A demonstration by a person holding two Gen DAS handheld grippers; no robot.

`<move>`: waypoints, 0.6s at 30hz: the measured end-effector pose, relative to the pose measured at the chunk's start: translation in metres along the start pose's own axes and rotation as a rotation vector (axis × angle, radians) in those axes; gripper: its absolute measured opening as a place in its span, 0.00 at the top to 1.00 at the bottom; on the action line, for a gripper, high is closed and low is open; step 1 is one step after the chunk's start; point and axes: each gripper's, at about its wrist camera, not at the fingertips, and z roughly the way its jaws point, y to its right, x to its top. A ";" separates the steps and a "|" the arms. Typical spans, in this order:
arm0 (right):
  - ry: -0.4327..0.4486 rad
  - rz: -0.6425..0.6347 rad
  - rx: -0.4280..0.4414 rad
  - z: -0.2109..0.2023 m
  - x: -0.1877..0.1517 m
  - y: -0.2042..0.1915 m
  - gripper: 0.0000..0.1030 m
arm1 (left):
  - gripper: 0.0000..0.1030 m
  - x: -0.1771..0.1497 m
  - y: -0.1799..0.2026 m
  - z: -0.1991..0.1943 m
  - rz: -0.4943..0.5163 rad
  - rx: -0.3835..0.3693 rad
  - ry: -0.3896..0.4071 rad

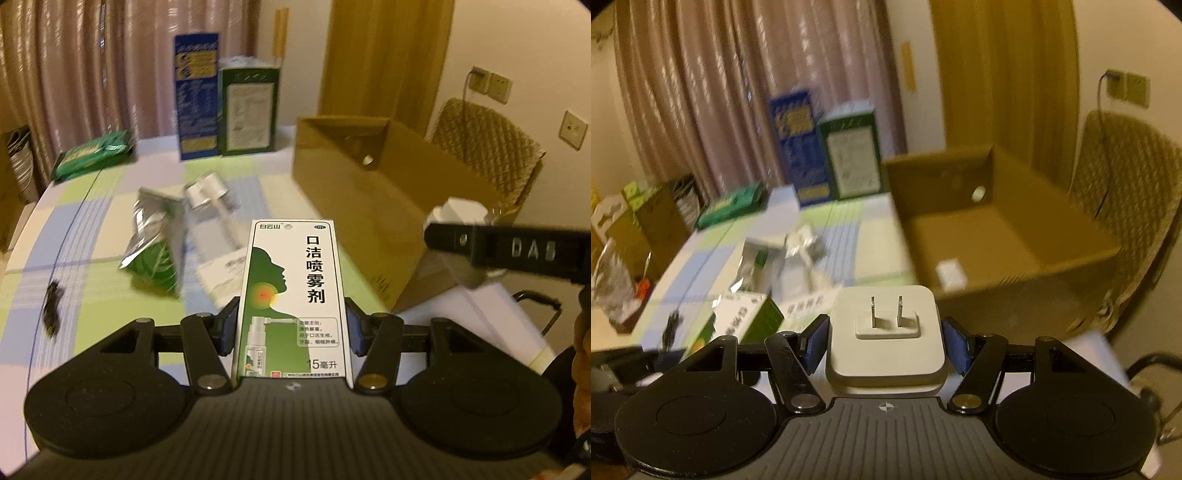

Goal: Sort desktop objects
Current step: 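Lift both held items and carry them toward the cardboard box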

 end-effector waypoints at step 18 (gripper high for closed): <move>0.063 -0.058 -0.126 0.025 0.087 0.120 0.40 | 0.51 0.090 0.102 0.078 0.073 -0.100 0.014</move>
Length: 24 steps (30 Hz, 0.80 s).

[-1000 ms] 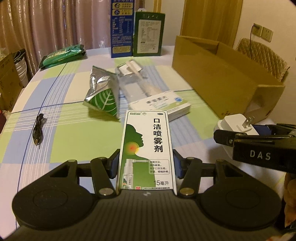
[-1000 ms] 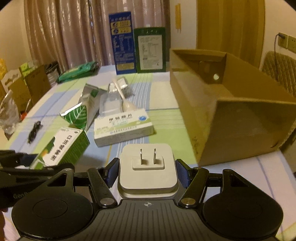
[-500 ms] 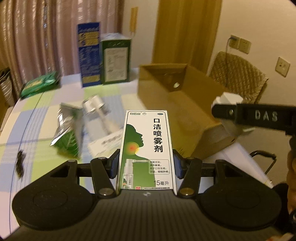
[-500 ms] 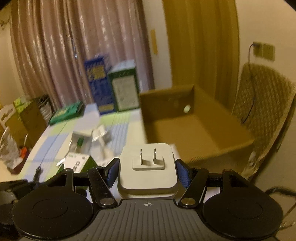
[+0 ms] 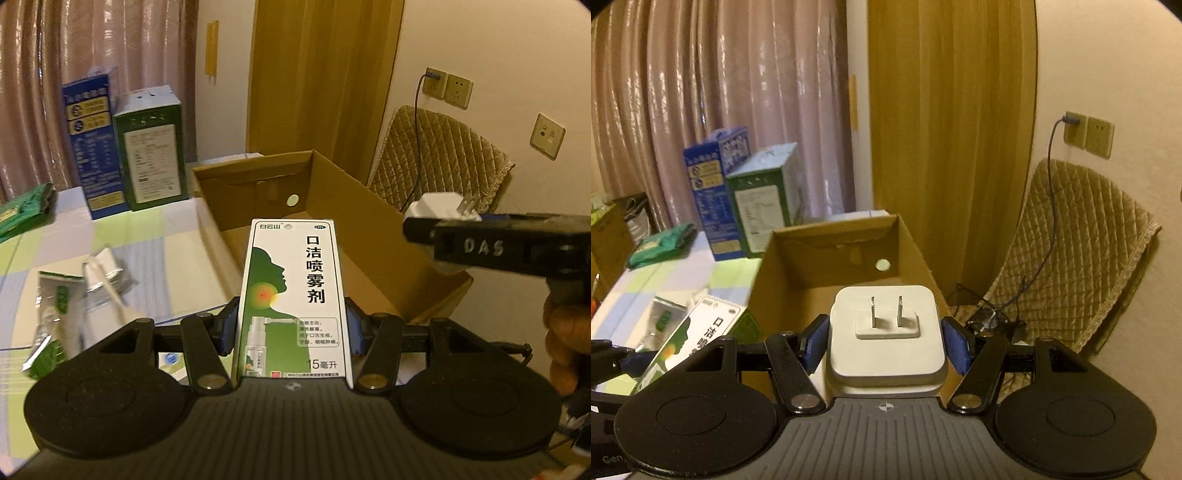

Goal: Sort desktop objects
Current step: 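Lift both held items and carry them toward the cardboard box, then lower both items into the cardboard box and open both tools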

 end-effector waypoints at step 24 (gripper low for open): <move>-0.079 0.025 0.024 0.069 0.001 0.026 0.40 | 0.51 0.020 0.009 0.060 -0.023 -0.017 -0.017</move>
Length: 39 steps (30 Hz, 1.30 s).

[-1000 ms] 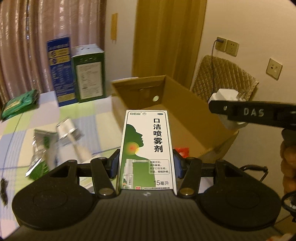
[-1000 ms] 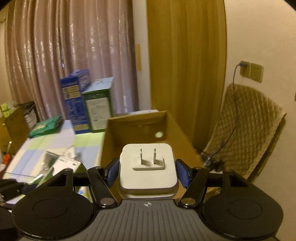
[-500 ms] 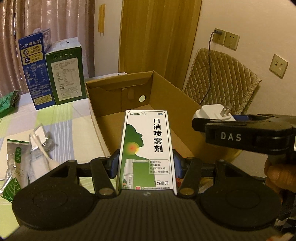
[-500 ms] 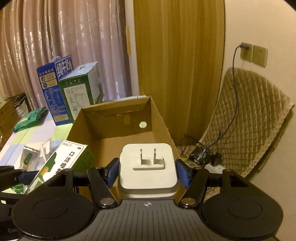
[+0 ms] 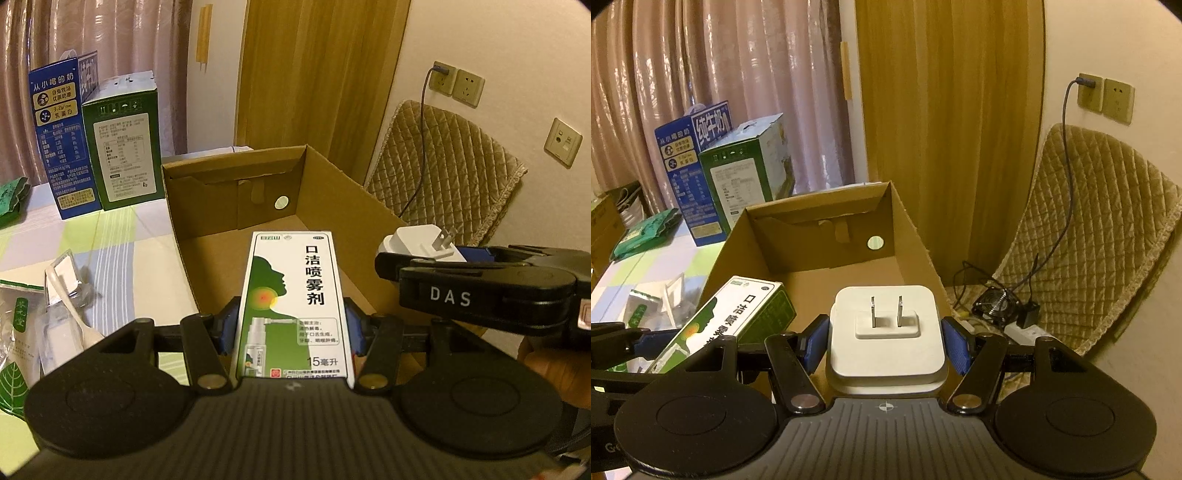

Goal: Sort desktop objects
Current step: 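Lower both items into the cardboard box and open both tools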

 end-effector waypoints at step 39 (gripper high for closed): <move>0.034 0.068 0.104 -0.063 -0.012 -0.033 0.23 | 0.40 -0.068 -0.070 -0.109 -0.103 0.146 0.024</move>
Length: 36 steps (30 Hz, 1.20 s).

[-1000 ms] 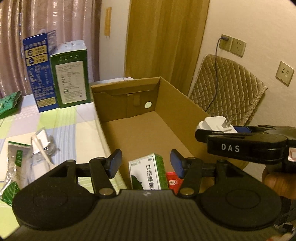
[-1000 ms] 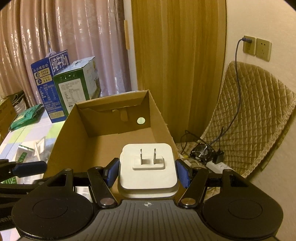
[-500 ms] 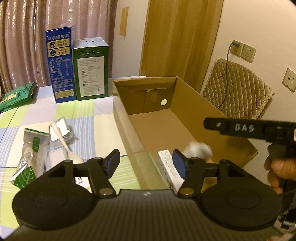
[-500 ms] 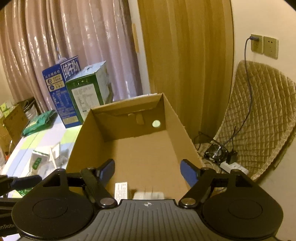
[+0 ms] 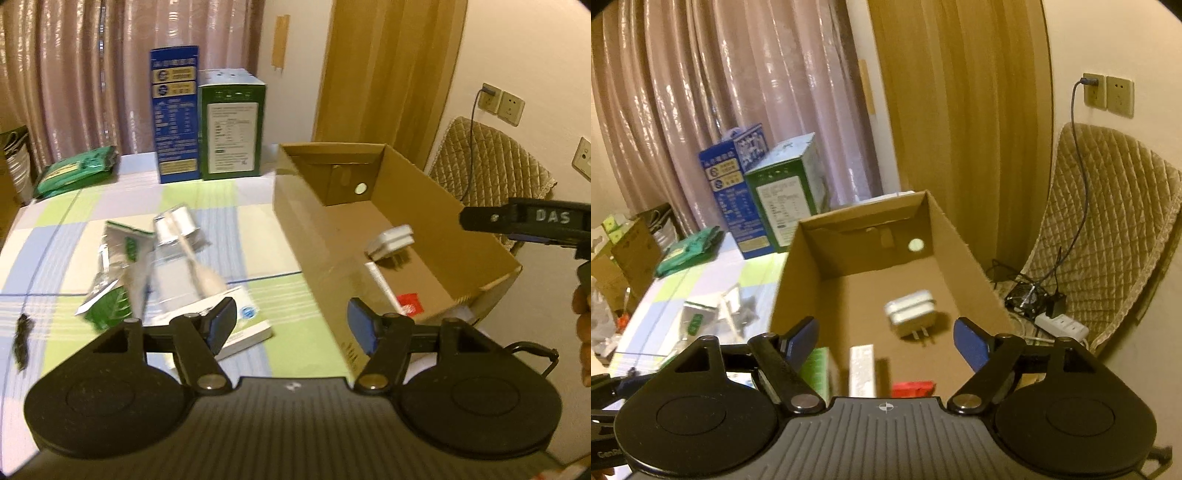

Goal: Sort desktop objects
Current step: 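Move both tools back over the table toward the white tablet box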

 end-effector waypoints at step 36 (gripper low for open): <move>-0.136 -0.252 0.263 -0.005 -0.084 -0.201 0.07 | 0.12 -0.078 -0.221 -0.111 -0.118 0.314 -0.026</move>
